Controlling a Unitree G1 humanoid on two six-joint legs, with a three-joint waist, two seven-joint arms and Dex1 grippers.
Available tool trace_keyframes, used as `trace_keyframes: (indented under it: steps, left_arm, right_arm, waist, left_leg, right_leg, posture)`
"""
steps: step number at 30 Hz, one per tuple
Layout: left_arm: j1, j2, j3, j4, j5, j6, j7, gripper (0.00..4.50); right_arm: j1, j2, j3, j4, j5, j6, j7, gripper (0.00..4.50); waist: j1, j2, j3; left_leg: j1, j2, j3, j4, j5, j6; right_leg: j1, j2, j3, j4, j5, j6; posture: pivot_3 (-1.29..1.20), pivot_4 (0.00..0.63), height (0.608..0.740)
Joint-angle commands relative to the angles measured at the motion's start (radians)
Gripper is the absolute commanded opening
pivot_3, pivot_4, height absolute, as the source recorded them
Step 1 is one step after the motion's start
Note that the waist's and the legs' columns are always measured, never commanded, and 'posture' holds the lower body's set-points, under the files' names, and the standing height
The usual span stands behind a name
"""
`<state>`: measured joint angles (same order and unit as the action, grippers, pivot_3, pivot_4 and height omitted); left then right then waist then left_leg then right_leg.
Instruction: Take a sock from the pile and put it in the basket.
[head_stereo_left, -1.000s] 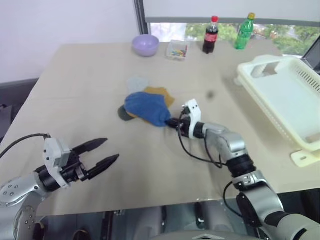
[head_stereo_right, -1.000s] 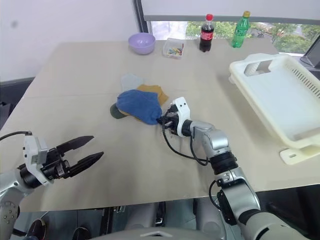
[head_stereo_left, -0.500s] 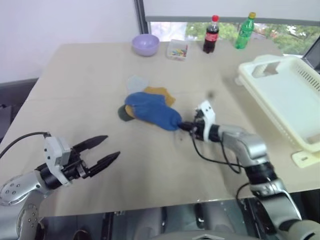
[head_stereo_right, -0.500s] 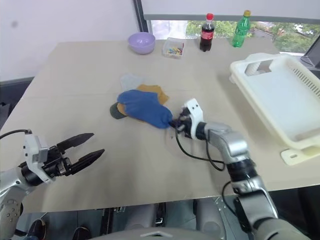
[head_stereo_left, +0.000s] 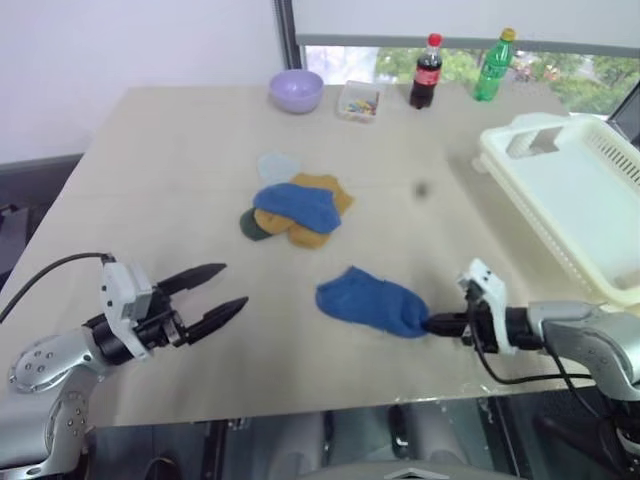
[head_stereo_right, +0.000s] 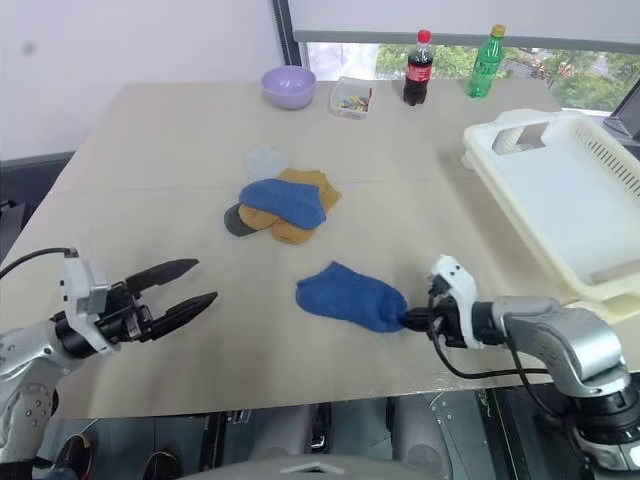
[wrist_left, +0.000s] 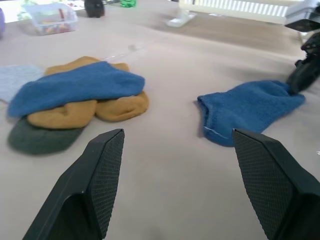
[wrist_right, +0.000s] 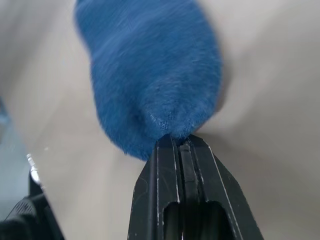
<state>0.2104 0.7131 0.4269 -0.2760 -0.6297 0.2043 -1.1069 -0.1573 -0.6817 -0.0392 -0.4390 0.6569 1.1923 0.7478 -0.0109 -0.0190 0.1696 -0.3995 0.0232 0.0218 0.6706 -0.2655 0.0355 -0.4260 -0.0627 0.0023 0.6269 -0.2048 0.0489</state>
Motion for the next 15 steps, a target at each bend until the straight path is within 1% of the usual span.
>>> trace_keyframes:
  steps: [1,5,7,11,15]
  left_arm:
    - [-0.03,0.013,-0.012,0.022,0.011,-0.012,-0.005,3.67]
    - [-0.07,0.008,-0.04,0.044,0.021,-0.017,-0.012,3.67]
    - [-0.09,0.009,-0.052,0.056,0.025,-0.019,-0.014,3.67]
    - [-0.122,0.013,-0.069,0.086,0.032,-0.028,-0.029,3.67]
    - [-0.135,0.013,-0.075,0.102,0.032,-0.032,-0.046,3.67]
  right_arm:
    - [-0.005,0.032,-0.123,-0.014,0.057,0.002,-0.042,0.04]
    - [-0.004,0.032,-0.24,-0.039,0.152,0.044,-0.049,0.04]
    - [0.0,-0.002,-0.312,-0.036,0.187,0.052,-0.043,0.04]
    - [0.007,-0.124,-0.457,-0.024,0.27,0.093,-0.001,0.04]
    - [-0.006,-0.219,-0.537,-0.028,0.366,0.142,0.021,0.04]
  waist:
    - [0.0,0.0,0.0]
    - [0.002,0.0,0.0]
    - [0.002,0.0,0.0]
    - [0.004,0.0,0.001]
    - [0.0,0.0,0.001]
  left_leg:
    - [0.0,0.0,0.0,0.0,0.0,0.0]
    - [0.0,0.0,0.0,0.0,0.0,0.0]
    - [-0.001,0.0,0.0,0.0,0.0,0.0]
    - [-0.001,-0.001,0.0,0.0,0.0,0.0]
    - [-0.001,0.0,0.0,0.0,0.0,0.0]
  right_leg:
    - [0.0,0.0,0.0,0.0,0.0,-0.001]
    - [0.0,0.002,0.0,0.0,0.001,-0.002]
    - [0.0,0.002,0.0,0.0,0.001,-0.002]
    - [0.0,0.001,0.001,0.0,0.001,-0.002]
    - [0.0,0.002,0.001,0.0,0.001,-0.002]
  posture:
    - [0.0,0.15,0.74]
    - [0.0,0.15,0.74]
    - [0.0,0.15,0.74]
    - [0.0,0.15,0.74]
    - [0.0,0.15,0.74]
